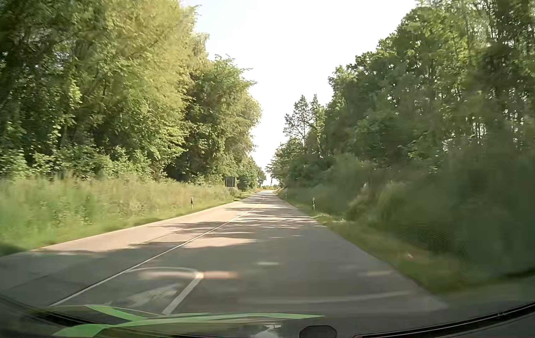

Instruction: Follow the waypoints while adhering to traffic rules and regulations

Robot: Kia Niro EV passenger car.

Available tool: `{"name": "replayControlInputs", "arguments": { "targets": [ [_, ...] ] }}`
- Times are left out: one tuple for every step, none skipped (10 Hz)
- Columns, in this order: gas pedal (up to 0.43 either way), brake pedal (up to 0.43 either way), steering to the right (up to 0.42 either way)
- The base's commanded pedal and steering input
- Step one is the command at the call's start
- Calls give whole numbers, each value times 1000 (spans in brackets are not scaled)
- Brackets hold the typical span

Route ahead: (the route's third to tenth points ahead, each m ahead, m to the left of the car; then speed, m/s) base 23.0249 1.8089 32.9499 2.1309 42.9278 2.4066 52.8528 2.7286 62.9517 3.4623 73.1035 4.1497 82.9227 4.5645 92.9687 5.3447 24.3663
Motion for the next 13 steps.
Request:
{"name": "replayControlInputs", "arguments": {
  "targets": [
    [228, 0, -16],
    [228, 0, -16],
    [228, 0, -16],
    [228, 0, -16],
    [228, 0, -14],
    [169, 0, -11],
    [98, 0, -9],
    [98, 0, -8],
    [98, 0, -7],
    [98, 0, -4],
    [98, 0, -2],
    [130, 0, -1],
    [130, 0, -1]
  ]
}}
